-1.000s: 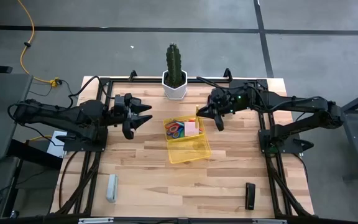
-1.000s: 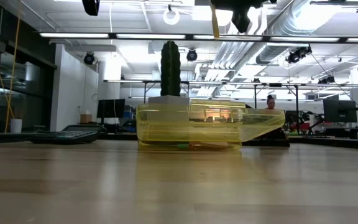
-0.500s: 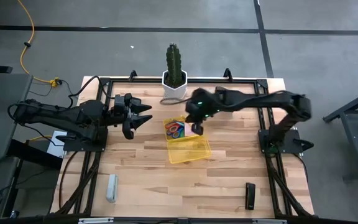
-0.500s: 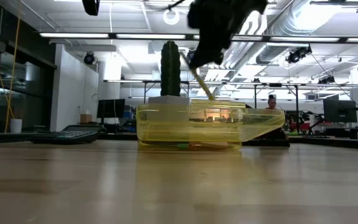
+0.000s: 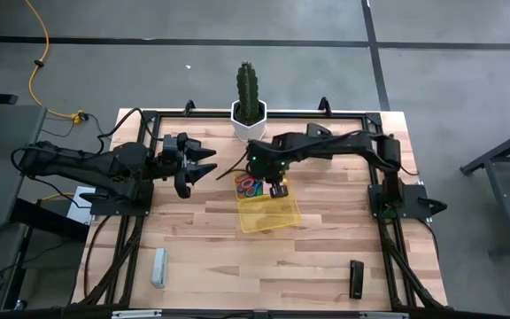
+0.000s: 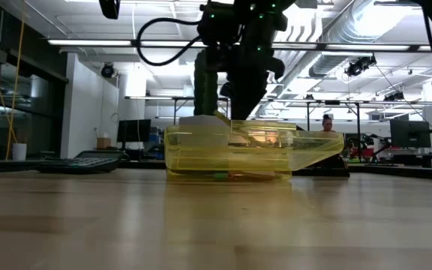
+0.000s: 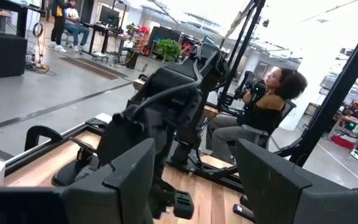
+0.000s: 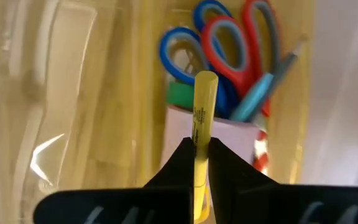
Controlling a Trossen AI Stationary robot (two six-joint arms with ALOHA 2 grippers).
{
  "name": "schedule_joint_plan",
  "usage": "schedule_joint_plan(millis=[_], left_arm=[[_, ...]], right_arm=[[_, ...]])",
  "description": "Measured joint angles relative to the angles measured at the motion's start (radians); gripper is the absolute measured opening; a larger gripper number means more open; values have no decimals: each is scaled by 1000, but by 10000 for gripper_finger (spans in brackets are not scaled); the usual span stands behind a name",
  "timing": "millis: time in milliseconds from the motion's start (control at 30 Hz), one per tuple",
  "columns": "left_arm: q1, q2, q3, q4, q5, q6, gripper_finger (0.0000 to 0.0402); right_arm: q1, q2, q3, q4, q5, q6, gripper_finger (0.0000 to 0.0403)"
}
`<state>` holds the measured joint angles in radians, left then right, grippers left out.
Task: Pack school essentials
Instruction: Put the yellow pen into the yellow supply box, then return to Home Position
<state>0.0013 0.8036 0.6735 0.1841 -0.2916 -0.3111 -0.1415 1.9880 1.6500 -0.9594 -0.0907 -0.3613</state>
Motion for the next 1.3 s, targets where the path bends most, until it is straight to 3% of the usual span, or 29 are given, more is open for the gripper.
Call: schedule_joint_plan(millis=[467,800,933,1100,1300], left_arm=[[0,0,0,0,-10,44,211],[0,0,0,-1,-9,45,211],[0,0,0,-9,-8,73,211],[0,0,0,-9,-5,87,211],[0,0,0,-9,1,87,211]], right_arm=[[31,5,-9,41,-24,4,50],[31,0,-6,19,-32,15,185],[20,-59,-25,-41,-75,77,229],[-9,-273,-296,53,-109,172,242],[-22,-641,-715,416,-107,468,243]])
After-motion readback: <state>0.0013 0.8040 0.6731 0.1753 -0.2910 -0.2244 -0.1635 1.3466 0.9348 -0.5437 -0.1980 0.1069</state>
